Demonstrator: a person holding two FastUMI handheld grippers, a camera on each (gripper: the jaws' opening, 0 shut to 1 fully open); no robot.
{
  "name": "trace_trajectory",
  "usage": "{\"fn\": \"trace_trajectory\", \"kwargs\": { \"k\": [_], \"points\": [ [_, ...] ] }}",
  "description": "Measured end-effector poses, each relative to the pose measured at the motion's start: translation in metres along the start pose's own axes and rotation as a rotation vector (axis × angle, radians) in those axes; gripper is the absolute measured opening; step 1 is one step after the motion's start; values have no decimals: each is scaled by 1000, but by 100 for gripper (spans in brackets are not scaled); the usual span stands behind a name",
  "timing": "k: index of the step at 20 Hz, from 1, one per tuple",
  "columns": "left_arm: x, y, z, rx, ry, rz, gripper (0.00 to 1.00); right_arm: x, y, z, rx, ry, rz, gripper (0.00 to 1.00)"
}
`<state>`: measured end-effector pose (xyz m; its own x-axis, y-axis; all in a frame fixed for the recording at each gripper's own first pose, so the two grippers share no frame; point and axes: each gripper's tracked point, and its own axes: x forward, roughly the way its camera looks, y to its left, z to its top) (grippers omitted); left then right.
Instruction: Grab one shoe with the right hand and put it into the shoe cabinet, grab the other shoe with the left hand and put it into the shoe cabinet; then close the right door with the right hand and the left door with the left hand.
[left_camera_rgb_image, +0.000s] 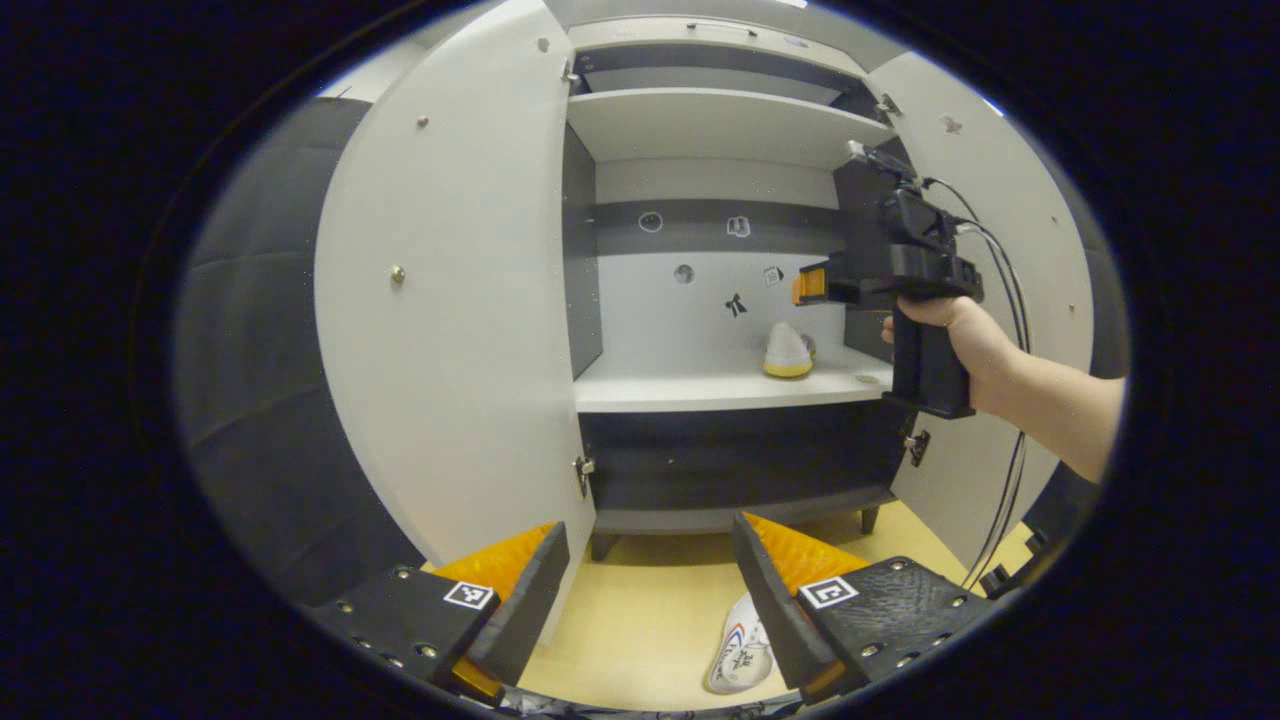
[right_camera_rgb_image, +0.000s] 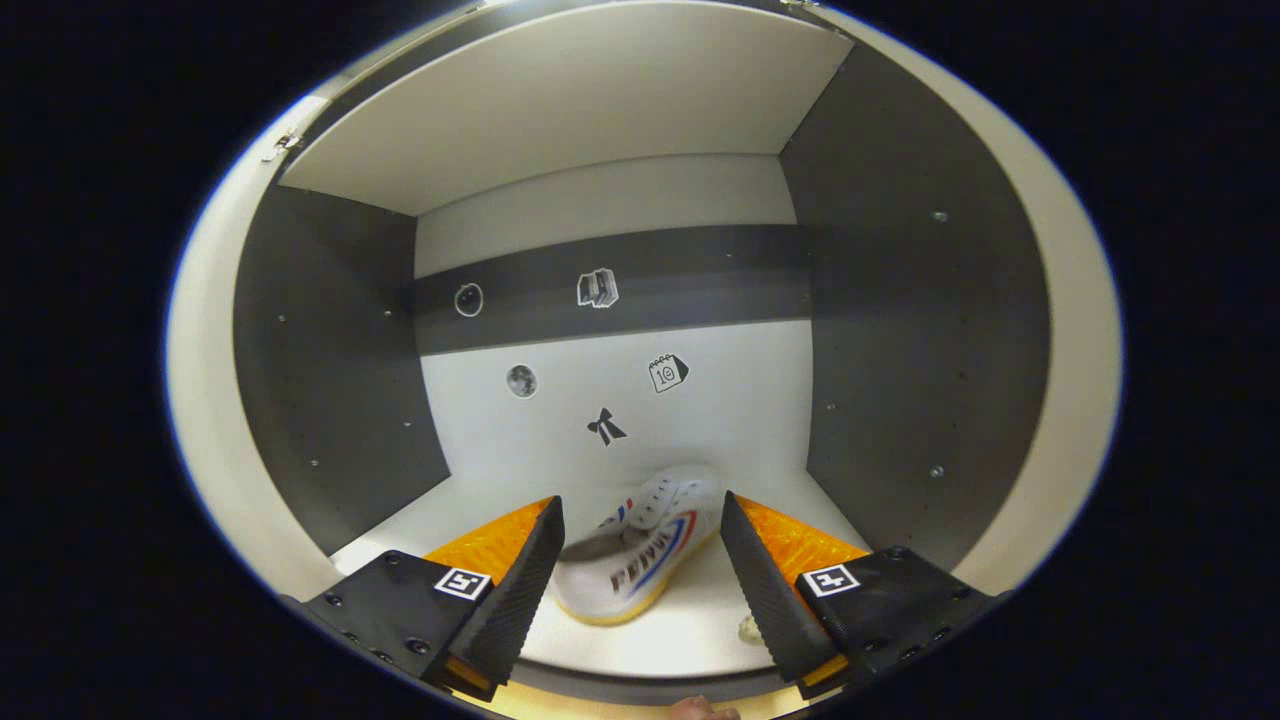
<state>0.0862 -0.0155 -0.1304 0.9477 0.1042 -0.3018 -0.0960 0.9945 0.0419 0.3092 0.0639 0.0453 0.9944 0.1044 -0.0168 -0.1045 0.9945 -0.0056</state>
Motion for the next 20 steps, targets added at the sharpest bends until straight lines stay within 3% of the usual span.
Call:
{"fn": "trace_trajectory", "kwargs": {
  "k": [7, 8, 9, 13, 16, 17, 20],
  "points": [
    [19, -31, -49, -35, 116, -160, 94, -99, 0, -20, -38, -6, 13, 97],
    [24, -35, -59, -28, 139, -182, 94, -114, 0, -25, -44, 0, 19, 92],
    [27, -39, -69, -21, 161, -205, 94, -126, 0, -30, -52, 8, 19, 97],
    [38, -53, -119, -39, 335, -300, 94, -175, -9, -59, -75, 69, -13, 97],
    [49, -57, -147, -5, 399, -353, 94, -210, -21, -82, -77, 110, -58, 97],
    [52, -59, -156, 16, 421, -373, 94, -220, -22, -90, -74, 131, -68, 93],
    [64, -67, -195, 78, 471, -415, 95, -258, -25, -105, -91, 165, -98, 98]
  ]
}}
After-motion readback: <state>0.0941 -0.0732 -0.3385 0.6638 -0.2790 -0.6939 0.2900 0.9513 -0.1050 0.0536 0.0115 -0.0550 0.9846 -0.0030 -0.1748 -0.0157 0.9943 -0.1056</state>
